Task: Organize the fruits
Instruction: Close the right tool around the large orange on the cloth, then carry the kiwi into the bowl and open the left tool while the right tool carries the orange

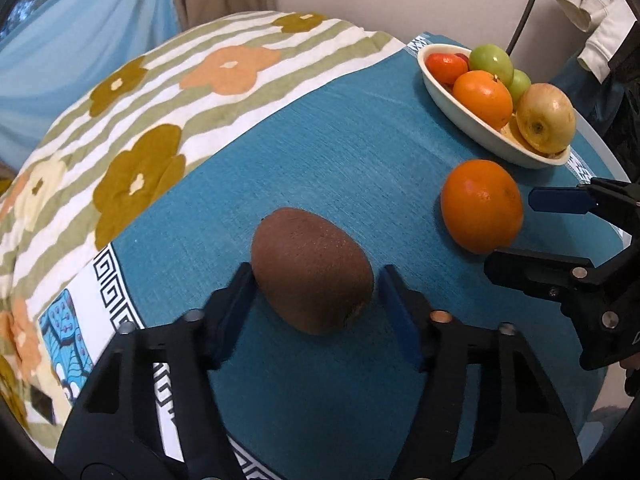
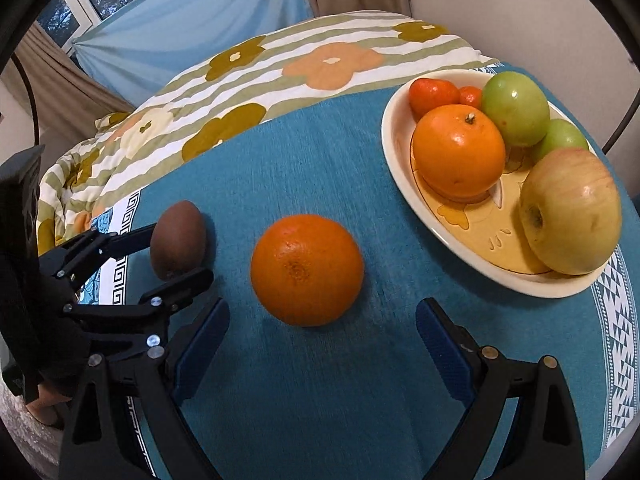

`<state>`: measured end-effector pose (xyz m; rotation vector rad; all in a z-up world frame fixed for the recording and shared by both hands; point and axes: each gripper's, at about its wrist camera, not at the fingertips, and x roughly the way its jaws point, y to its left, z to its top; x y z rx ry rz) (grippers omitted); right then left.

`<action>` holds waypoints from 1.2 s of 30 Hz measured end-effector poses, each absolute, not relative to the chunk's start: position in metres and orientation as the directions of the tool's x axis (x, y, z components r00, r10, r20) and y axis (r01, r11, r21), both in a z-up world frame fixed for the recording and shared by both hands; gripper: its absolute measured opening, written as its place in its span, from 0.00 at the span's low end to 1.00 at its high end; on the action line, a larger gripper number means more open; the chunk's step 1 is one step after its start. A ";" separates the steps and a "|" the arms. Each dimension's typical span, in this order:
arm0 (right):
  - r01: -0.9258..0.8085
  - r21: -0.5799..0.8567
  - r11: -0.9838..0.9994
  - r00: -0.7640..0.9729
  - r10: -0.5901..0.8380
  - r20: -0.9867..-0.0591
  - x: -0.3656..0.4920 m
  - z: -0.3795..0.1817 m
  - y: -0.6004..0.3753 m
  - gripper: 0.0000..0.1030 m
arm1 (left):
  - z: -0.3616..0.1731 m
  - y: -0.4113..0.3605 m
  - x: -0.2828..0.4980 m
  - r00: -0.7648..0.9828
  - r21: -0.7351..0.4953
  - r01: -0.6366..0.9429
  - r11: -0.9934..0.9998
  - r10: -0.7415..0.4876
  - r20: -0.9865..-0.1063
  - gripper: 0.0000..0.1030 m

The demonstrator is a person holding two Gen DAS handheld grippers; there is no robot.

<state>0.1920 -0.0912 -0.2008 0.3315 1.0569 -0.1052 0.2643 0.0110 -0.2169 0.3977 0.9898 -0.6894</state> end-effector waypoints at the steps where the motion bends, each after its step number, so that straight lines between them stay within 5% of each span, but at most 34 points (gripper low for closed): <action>1: 0.243 0.218 0.945 0.492 0.073 -0.867 0.193 -0.201 -0.091 0.90 | -0.217 0.011 0.265 0.367 0.003 0.690 0.724 -0.347 -0.863 0.59; 16: 0.237 0.186 0.954 0.491 0.048 -0.870 0.200 -0.207 -0.085 0.83 | -0.214 0.027 0.257 0.364 -0.018 0.671 0.741 -0.350 -0.863 0.56; 24: 0.191 0.133 0.973 0.499 0.020 -0.866 0.207 -0.208 -0.082 0.67 | -0.212 0.041 0.249 0.376 -0.023 0.635 0.772 -0.335 -0.864 0.56; 26: 0.167 0.145 0.975 0.504 0.042 -0.863 0.210 -0.207 -0.081 0.54 | -0.209 0.043 0.247 0.383 -0.022 0.626 0.780 -0.332 -0.862 0.56; 36: 0.097 0.172 0.980 0.561 0.089 -0.823 0.199 -0.179 -0.084 0.54 | -0.174 0.040 0.233 0.449 0.019 0.583 0.812 -0.303 -0.840 0.56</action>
